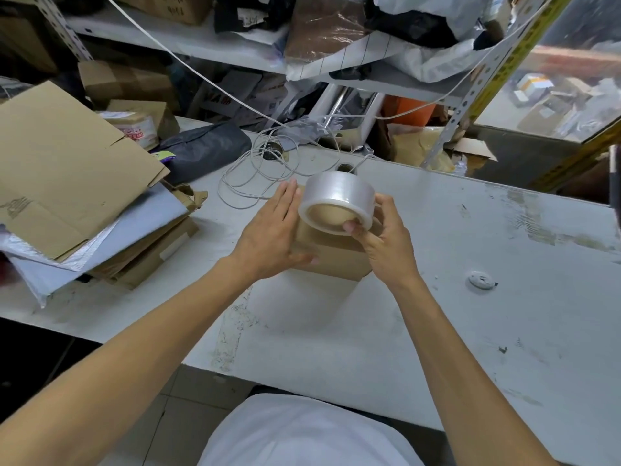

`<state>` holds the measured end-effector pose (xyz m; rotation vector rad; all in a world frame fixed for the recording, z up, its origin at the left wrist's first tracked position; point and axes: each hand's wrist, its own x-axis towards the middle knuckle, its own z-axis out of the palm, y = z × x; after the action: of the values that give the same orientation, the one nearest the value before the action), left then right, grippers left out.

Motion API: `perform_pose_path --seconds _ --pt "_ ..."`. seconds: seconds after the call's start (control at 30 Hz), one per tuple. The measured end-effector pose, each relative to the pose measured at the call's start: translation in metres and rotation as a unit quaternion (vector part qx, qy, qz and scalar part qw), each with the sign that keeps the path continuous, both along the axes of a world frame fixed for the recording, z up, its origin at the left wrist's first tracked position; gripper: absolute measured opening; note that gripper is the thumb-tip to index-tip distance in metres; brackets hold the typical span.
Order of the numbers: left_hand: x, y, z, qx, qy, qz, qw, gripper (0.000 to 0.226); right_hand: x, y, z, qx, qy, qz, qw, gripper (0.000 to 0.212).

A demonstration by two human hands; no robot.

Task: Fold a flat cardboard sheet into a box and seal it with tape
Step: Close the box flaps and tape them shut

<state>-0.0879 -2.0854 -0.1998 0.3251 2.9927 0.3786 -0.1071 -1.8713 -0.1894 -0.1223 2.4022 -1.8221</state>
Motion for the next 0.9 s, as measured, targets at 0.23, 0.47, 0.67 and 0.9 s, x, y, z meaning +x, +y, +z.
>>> perform_pose_path --seconds 0.23,0.47,0.67,0.9 --pt "0.003 -0.002 -0.002 0.001 0.022 -0.007 1.000 0.119 -0.001 0.004 0.004 0.006 -0.010 0.002 1.000 0.051" --pt "0.002 -0.003 -0.006 -0.026 0.013 -0.009 1.000 0.110 -0.006 0.027 0.015 0.008 -0.013 0.040 0.999 0.048" --pt "-0.001 -0.001 -0.005 -0.047 0.003 0.001 0.999 0.109 -0.013 0.060 0.025 0.011 0.008 0.054 0.998 0.045" --pt "0.002 0.000 -0.007 -0.049 0.009 0.008 0.999 0.107 -0.021 0.094 0.048 0.021 0.001 0.091 0.996 0.052"
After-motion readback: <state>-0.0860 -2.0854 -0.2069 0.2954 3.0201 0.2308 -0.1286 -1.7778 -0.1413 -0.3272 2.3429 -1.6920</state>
